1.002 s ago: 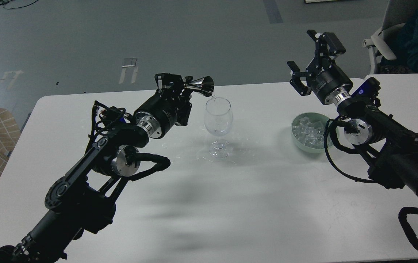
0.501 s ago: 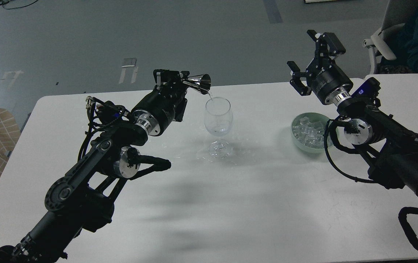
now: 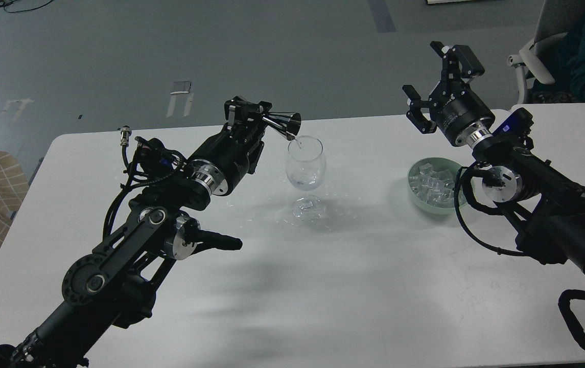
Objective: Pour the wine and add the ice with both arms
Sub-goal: 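Tilt the jigger over the wine glass rim with the left gripper, then turn the jigger upright and carry it back with the left gripper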
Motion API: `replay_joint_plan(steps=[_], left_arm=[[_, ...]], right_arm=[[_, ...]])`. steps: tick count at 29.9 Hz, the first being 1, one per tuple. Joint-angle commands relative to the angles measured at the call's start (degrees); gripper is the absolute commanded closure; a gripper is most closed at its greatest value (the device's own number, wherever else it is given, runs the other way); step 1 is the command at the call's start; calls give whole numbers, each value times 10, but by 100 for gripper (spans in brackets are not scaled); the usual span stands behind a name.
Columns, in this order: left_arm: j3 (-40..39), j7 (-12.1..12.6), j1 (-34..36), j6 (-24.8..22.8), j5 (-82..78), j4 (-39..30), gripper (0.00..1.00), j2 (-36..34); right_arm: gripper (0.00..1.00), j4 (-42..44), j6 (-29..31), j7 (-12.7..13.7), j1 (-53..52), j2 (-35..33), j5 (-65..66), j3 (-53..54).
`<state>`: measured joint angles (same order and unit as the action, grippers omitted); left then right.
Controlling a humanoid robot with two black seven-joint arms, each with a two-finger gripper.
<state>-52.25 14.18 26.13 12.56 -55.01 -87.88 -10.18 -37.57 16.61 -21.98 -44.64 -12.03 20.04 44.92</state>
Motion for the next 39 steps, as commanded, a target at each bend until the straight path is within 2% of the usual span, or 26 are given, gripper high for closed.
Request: replay_joint_plan(steps=[1,9,15,17,23,26,31,33,35,39], left_arm=[[0,-1,0,3,-25,0,100,2],[0,1,-6,3,-98,-2,100,7],[-17,12,-5,2,-73,-5,100,11],[-33,15,-6,2,-31,-5,100,11],[-160,30,-10,-6,285,-1,100,-17],[-202,39,-26,-12,378,2,100,-22],[-267,41,-75,-24,469,26,98,-17],[-289,43,-100,-37,508,45,97,-12],[-313,43,-134,-74,553,56,95,-11],[-323,38,-158,-131,562,82,93,4]], right_arm=[[0,0,0,0,2,1,0,0],[0,0,0,0,5,1,0,-1],[0,0,0,0,7,1,0,0],[0,0,0,0,7,1,0,0],[0,-1,0,0,6,-1,0,0],[0,-1,0,0,7,0,0,0],[0,0,0,0,8,3,0,-1],[0,0,0,0,8,5,0,-2],[0,0,-1,1,8,5,0,-2],[0,0,-1,1,8,3,0,-3]])
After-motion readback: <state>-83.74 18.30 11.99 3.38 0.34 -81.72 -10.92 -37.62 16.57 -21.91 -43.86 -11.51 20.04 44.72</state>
